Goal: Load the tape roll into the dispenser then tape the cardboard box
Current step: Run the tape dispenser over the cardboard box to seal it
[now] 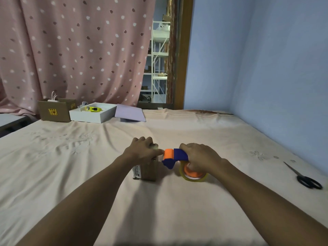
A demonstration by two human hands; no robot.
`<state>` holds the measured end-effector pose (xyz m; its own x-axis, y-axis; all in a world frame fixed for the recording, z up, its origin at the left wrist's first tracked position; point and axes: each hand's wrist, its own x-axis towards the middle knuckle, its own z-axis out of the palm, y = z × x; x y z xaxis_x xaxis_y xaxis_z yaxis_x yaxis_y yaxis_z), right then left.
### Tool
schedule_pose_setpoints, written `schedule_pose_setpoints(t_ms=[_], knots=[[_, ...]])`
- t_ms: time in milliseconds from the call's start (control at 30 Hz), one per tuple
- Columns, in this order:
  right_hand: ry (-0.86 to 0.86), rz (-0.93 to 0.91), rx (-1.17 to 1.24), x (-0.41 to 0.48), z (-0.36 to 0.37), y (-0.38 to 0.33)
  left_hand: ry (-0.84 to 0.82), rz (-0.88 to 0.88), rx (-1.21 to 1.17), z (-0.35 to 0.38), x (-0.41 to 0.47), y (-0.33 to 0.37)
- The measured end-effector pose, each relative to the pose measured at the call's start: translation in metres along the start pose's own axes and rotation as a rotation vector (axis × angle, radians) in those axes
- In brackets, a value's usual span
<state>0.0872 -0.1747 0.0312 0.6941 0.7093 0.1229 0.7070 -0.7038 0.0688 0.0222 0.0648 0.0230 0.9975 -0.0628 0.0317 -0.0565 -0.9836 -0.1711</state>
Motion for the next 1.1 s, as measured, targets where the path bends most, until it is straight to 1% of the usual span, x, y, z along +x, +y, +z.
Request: schedule_pose_setpoints(t_ms=[67, 133, 200, 300, 367, 433, 467, 567, 633, 767, 900, 967, 1033, 1100], knots=[[0.019, -0.003, 0.01, 0.001, 0.002, 0.0, -0.012, -0.053, -0.069, -0.001, -0.001, 0.003], [0.018, -0.021, -0.004, 0.002, 0.002, -0.002, 0.0, -0.126, -0.238, -0.001, 0.002, 0.006], [0.009, -0.033, -0.035, 0.004, 0.002, -0.004, 0.031, -0.183, -0.34, 0.002, 0.006, 0.007], [0.003, -0.053, -0.07, 0.006, 0.001, -0.007, 0.045, -0.316, -0.558, 0.002, 0.01, 0.004], [-0.009, -0.065, -0.084, 0.009, 0.001, -0.008, 0.053, -0.337, -0.603, 0.005, 0.012, 0.003], [-0.021, -0.073, -0.091, 0.01, 0.001, -0.007, 0.07, -0.276, -0.563, 0.008, 0.013, 0.002], [-0.02, -0.075, -0.092, 0.011, 0.001, -0.007, 0.053, -0.241, -0.528, 0.005, 0.01, 0.003], [-0.015, -0.084, -0.097, 0.012, 0.002, -0.006, 0.001, -0.137, -0.309, 0.0, 0.003, 0.005], [-0.022, -0.089, -0.092, 0.012, 0.003, -0.005, -0.025, -0.139, -0.277, -0.004, -0.002, 0.005], [-0.006, -0.088, -0.075, 0.012, 0.004, -0.005, -0.015, -0.18, -0.392, -0.01, -0.003, 0.013], [0.007, -0.057, -0.065, 0.009, 0.004, -0.006, 0.037, -0.287, -0.531, -0.015, -0.005, 0.019], [0.004, -0.065, -0.054, 0.009, 0.004, -0.005, 0.016, -0.316, -0.553, -0.011, -0.004, 0.016], [-0.039, -0.064, -0.017, 0.009, 0.003, -0.005, 0.042, -0.361, -0.577, -0.009, 0.0, 0.012], [-0.104, -0.04, 0.034, 0.011, -0.001, -0.006, 0.033, -0.336, -0.559, -0.008, 0.001, 0.012]])
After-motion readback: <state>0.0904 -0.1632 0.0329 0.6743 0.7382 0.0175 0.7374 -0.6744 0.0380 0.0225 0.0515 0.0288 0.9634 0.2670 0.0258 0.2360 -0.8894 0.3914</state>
